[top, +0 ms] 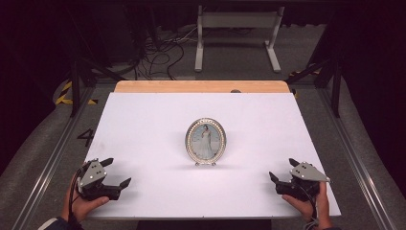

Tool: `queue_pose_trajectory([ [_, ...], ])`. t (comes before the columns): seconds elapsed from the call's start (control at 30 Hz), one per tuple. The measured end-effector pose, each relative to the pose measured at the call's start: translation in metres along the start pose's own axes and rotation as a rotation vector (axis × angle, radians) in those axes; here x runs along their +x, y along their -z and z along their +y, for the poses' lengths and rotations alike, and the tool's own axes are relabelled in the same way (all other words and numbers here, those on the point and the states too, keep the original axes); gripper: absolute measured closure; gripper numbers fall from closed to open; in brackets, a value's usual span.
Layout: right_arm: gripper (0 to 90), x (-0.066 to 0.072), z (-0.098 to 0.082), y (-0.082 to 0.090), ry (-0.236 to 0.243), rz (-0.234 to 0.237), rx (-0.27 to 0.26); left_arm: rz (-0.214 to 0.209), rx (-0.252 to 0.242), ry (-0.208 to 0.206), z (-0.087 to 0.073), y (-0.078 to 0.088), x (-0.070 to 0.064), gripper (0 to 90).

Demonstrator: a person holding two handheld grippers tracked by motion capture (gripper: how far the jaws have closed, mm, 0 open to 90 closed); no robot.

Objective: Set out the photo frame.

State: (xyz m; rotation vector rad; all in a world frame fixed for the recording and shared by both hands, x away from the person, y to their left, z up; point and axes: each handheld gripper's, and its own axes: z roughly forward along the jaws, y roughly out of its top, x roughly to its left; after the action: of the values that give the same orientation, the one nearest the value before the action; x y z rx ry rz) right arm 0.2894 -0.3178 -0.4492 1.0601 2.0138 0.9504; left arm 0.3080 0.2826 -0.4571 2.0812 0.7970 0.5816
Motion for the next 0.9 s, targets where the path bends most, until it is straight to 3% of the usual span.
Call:
queue_pose_trajectory([
  [0.9, 15.2, 0.0038, 0.0004, -0.0027, 0.005, 0.000, -0.004, 0.008, 0.017, 0.000, 0.0019, -0.0073, -0.0010, 7.2],
])
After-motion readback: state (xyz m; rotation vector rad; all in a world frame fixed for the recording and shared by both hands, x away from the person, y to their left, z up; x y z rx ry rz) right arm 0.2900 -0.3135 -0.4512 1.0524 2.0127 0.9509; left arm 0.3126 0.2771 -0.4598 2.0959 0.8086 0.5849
